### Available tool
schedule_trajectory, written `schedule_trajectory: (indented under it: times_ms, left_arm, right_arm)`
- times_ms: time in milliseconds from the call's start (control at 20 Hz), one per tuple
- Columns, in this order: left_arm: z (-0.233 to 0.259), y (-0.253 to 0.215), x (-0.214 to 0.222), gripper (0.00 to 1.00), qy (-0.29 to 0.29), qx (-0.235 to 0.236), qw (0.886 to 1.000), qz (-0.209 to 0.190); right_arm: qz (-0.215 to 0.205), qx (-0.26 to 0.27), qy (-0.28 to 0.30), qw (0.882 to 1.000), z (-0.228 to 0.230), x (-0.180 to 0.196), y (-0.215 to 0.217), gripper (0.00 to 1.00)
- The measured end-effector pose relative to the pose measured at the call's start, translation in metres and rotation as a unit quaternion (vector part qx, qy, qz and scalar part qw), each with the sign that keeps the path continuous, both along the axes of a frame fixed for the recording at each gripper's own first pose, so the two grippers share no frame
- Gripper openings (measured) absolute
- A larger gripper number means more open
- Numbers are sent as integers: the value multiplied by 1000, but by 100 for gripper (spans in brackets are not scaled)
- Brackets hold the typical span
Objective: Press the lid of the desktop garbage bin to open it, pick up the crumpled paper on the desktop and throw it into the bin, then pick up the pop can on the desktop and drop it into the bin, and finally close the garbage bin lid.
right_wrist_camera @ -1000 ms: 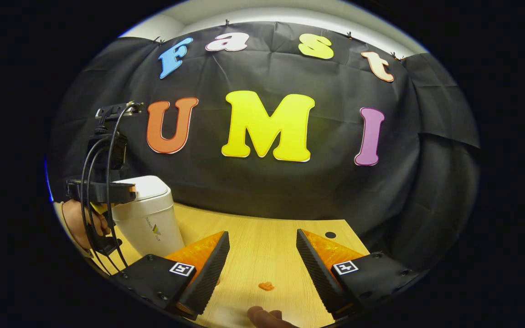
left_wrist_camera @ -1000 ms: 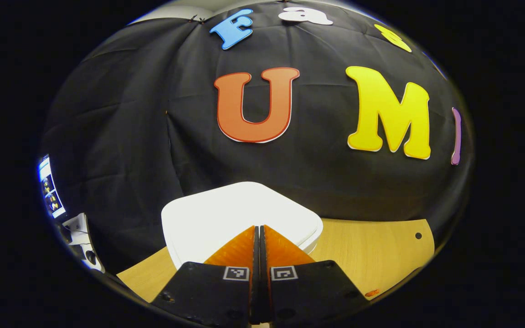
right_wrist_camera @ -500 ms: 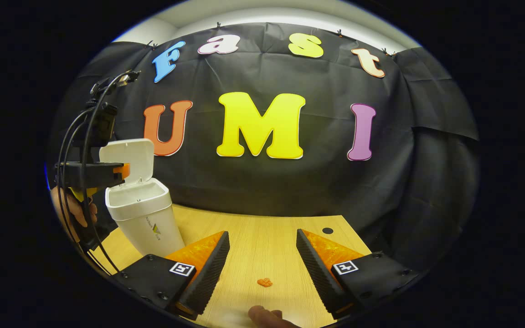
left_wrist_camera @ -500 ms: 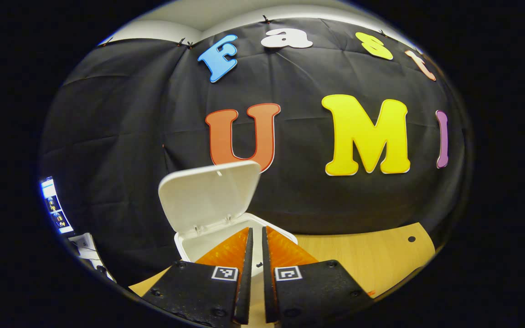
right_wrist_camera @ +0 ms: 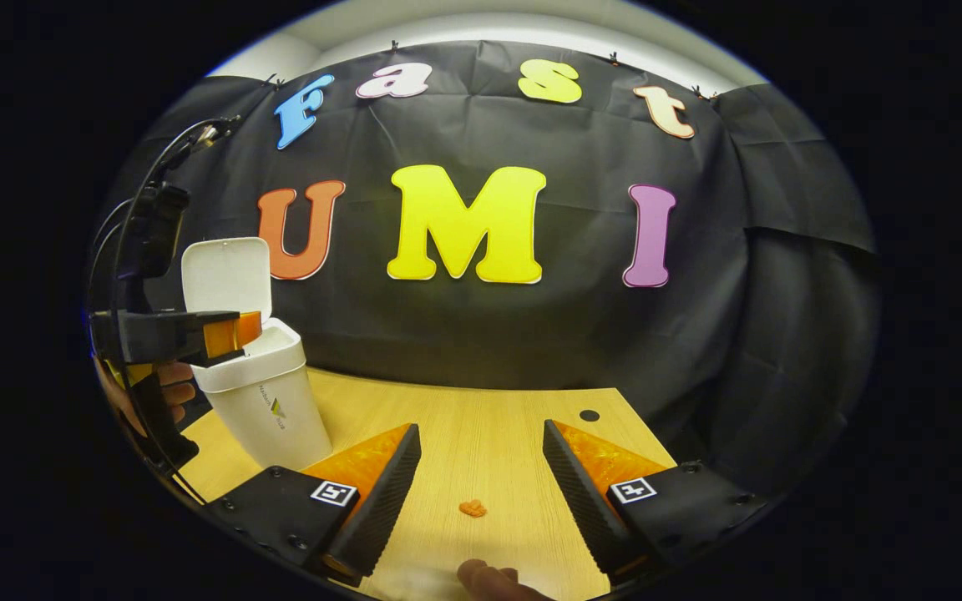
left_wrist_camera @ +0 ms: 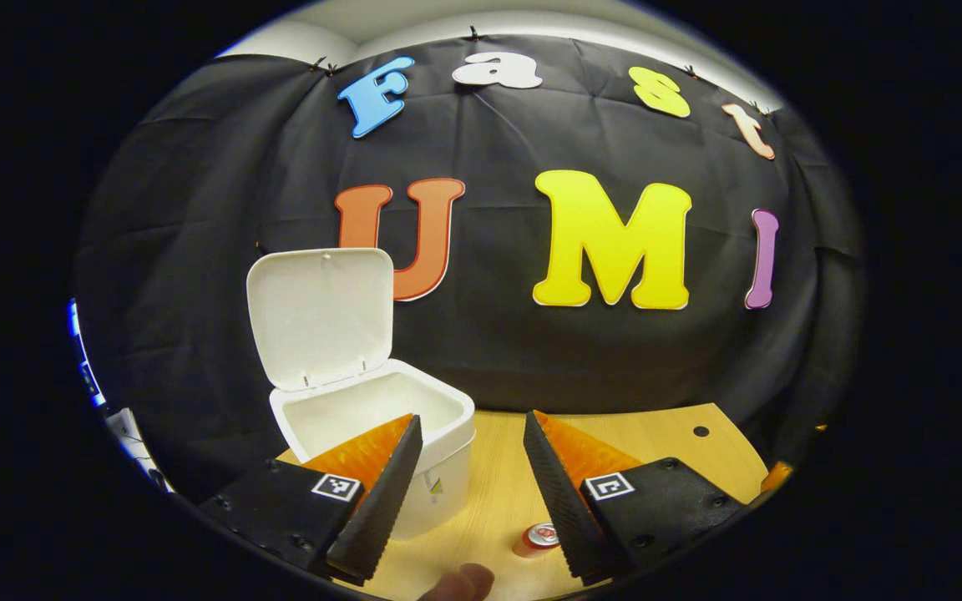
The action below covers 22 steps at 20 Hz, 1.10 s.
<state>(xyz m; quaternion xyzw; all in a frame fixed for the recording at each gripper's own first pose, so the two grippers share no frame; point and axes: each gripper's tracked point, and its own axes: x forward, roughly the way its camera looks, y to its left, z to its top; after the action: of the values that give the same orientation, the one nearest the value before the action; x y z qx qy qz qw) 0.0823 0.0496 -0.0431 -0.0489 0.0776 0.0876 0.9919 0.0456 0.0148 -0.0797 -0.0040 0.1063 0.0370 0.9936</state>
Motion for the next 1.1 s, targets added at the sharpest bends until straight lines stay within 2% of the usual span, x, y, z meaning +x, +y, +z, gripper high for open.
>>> schedule_trajectory:
  times_ms: [350, 600, 950, 1100]
  left_arm:
    - [-36, -15, -14, 90, 35, 16, 999, -12]
    - [-76, -22, -24, 94, 81, 19, 996, -11]
    - [-135, -29, -29, 94, 151, 25, 988, -6]
    - [-158, -35, -27, 94, 181, 25, 983, -7]
  right_arm:
    - [2, -15, 38, 999, -42, 16, 1, 94]
    - [15, -28, 84, 996, -92, 37, 10, 94]
    - [23, -34, 162, 986, -174, 65, 8, 94]
    - [18, -38, 203, 978, -212, 76, 0, 92]
